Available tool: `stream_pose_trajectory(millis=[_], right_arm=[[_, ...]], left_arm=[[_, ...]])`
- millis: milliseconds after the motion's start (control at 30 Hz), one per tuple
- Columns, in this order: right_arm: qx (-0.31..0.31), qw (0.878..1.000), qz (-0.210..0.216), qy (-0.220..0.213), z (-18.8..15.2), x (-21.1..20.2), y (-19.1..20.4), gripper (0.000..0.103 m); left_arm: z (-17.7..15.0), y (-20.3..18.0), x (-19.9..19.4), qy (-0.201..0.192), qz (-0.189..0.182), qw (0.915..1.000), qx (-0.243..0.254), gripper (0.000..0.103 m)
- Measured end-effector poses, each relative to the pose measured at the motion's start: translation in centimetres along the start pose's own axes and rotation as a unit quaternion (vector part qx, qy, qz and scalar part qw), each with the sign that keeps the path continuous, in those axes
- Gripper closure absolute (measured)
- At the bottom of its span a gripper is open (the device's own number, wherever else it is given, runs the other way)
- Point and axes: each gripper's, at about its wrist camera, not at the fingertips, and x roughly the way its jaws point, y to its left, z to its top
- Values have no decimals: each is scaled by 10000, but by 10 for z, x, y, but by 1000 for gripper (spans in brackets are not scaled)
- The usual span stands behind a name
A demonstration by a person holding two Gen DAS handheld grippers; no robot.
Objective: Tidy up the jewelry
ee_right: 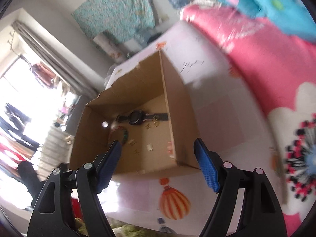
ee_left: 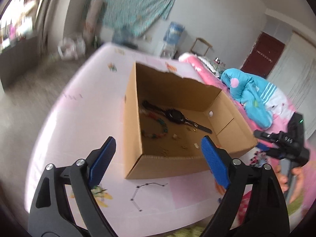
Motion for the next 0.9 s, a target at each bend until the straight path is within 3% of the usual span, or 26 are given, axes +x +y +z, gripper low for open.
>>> stream_pose_trajectory(millis=[100,300,533,667,767,900], right_arm=[[-209,9983,-392,-378,-19,-24,3,25],[-664,9867,-1220,-848,-54,-49,16,15],[-924,9850,-1305,-657,-94,-39,36,8],[-1389,9778,-1427,-654,-105,-31,58,7],[-1560,9747,-1439,-697,-109,-28,70,7],[-1505,9765,-1443,-548,-107,-18,77,7]], left_arm=[[-13,-14,-22,-272,202,9988,365,12],[-31,-32,-40,-459,460,9967,492,8],[-37,-53,-38,-449,869,9923,766,8],[-40,-65,-33,-532,1531,9810,1065,8],[-38,-67,-22,-268,1720,9787,1093,8],[-37,-60,-9,272,1660,9819,866,8]])
